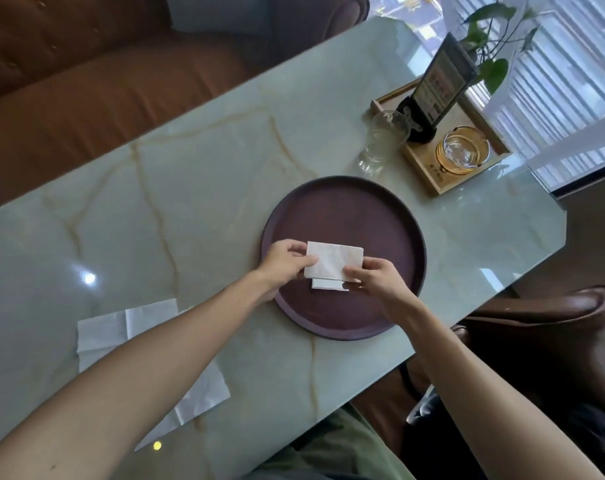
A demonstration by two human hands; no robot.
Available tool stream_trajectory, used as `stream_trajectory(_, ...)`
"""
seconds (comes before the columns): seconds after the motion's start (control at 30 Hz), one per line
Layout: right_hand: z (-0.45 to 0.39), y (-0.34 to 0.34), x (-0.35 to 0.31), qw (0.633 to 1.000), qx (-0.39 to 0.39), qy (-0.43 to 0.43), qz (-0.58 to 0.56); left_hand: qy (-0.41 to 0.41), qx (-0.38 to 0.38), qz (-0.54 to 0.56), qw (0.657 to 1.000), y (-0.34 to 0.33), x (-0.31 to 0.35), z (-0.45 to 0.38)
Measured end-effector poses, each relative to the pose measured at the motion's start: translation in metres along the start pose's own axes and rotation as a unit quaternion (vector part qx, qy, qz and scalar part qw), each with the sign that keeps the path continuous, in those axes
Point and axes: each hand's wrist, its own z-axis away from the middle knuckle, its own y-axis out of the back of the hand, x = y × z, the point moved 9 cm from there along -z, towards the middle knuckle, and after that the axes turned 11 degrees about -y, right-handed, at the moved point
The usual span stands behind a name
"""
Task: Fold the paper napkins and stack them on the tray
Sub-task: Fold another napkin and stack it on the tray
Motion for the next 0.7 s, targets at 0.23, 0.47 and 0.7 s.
stream_trajectory(0.23, -0.022, 0.014, 0.023, 0.994, 0.086, -0.045, 0.043, 0.01, 0.073, -0.109, 0.991, -0.014, -0.036, -0.012)
stream_trajectory(0.47, -0.031, 0.026, 0.036, 0.972, 0.166, -0.048, 0.161, -0.017, 0.095, -0.2, 0.975, -0.016, -0.028, -0.017)
stream_trajectory(0.7, -0.026, 0.029, 0.028, 0.943, 0.212, -0.052, 0.251, -0.029, 0.086, -0.26, 0.961, -0.02, -0.034, -0.017)
